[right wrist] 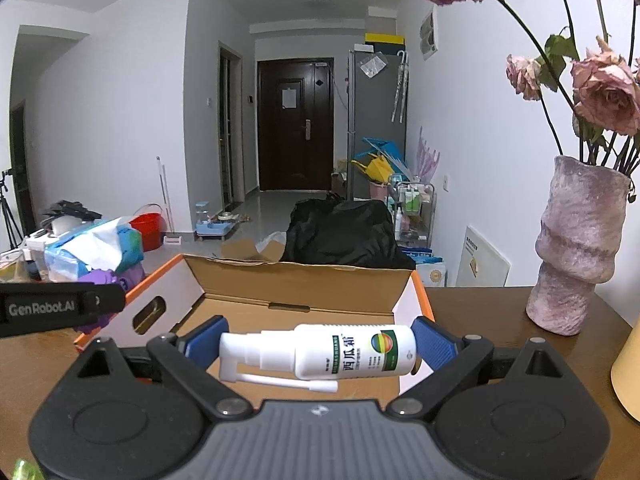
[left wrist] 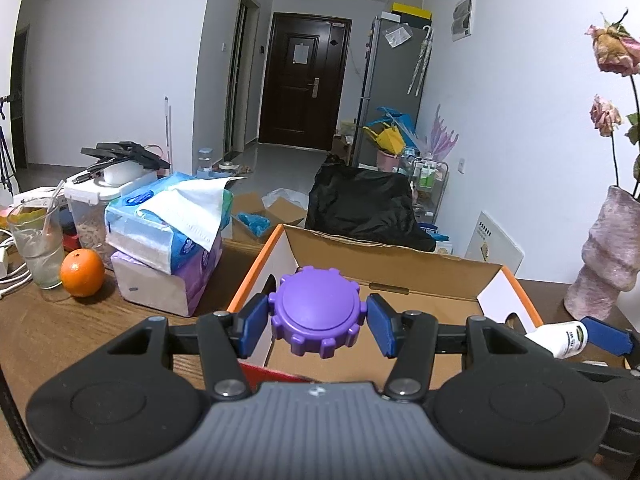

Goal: Organize rigid objects
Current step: 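Carry both held items over the cardboard box and open both grippers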

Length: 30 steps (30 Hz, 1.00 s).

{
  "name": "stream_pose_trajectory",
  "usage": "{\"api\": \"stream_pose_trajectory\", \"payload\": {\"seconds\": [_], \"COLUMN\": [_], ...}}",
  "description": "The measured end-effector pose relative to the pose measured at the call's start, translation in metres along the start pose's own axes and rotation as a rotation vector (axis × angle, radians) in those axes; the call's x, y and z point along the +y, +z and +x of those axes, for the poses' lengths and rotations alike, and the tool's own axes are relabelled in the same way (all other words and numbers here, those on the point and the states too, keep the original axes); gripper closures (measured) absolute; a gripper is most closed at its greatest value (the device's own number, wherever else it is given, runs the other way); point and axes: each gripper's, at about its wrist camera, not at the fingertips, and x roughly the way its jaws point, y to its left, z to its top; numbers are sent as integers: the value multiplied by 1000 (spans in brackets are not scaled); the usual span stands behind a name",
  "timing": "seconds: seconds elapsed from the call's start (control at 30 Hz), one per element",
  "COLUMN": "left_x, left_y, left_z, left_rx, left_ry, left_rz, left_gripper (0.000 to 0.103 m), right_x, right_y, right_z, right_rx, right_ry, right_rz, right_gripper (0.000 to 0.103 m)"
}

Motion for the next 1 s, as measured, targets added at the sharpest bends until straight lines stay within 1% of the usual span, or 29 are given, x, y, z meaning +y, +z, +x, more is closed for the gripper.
{"api": "stream_pose_trajectory", "payload": {"seconds": [0.3, 0.57, 0.77, 1.0], "left_x": [-4, -8, -11, -13], "left_y": [4, 3, -1, -4], "left_z": [24, 50, 67, 77], "left_rx": [3, 29, 51, 46], "left_ry": [25, 53, 78, 84], "left_rz": [33, 78, 113, 152], "left_gripper": [48, 48, 47, 47], "right_x": [-9, -14, -14, -12], "right_y": [7, 12, 12, 9], "right_z": [23, 45, 55, 64], "right_rx": [40, 82, 99, 109], "right_ry": [-38, -66, -63, -57], "right_rz": [22, 35, 41, 31], "right_gripper": [5, 5, 5, 5]}}
